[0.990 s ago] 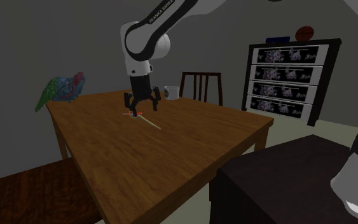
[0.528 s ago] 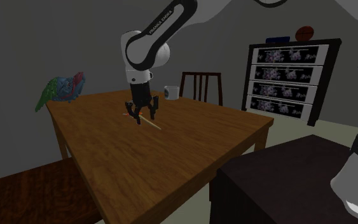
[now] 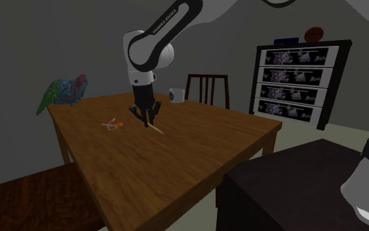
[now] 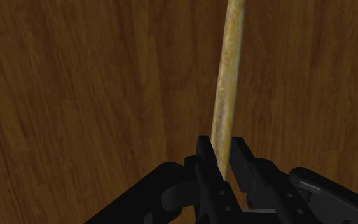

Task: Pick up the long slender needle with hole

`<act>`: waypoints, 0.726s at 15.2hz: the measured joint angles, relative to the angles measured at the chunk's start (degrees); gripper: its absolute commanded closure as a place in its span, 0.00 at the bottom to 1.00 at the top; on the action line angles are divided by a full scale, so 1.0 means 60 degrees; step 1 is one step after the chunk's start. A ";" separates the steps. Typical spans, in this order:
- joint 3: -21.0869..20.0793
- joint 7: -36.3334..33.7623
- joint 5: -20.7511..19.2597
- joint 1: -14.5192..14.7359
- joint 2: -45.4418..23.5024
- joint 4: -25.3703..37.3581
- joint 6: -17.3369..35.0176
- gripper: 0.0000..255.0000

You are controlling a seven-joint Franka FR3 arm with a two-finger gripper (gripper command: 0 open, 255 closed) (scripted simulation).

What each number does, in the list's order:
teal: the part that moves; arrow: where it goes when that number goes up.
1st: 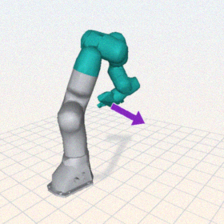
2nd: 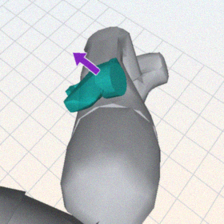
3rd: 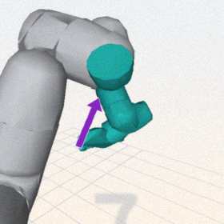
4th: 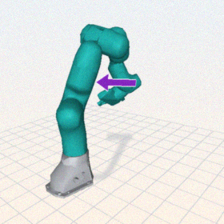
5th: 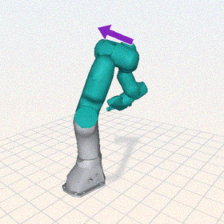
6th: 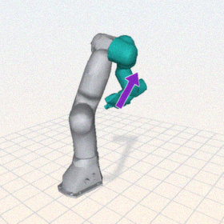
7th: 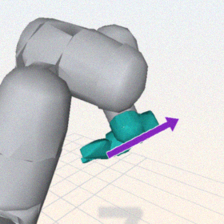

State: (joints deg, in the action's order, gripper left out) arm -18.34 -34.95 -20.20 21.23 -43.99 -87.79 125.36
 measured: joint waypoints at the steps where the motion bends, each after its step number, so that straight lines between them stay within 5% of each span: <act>1: -0.0005 0.0017 0.0004 -0.0013 0.0004 -0.0009 0.0011 1.00; 11: -0.0144 0.0179 0.0223 -0.0164 0.0665 -0.0029 -0.0682 1.00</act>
State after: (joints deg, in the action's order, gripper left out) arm -19.21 -33.87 -18.86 20.24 -40.00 -87.97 121.27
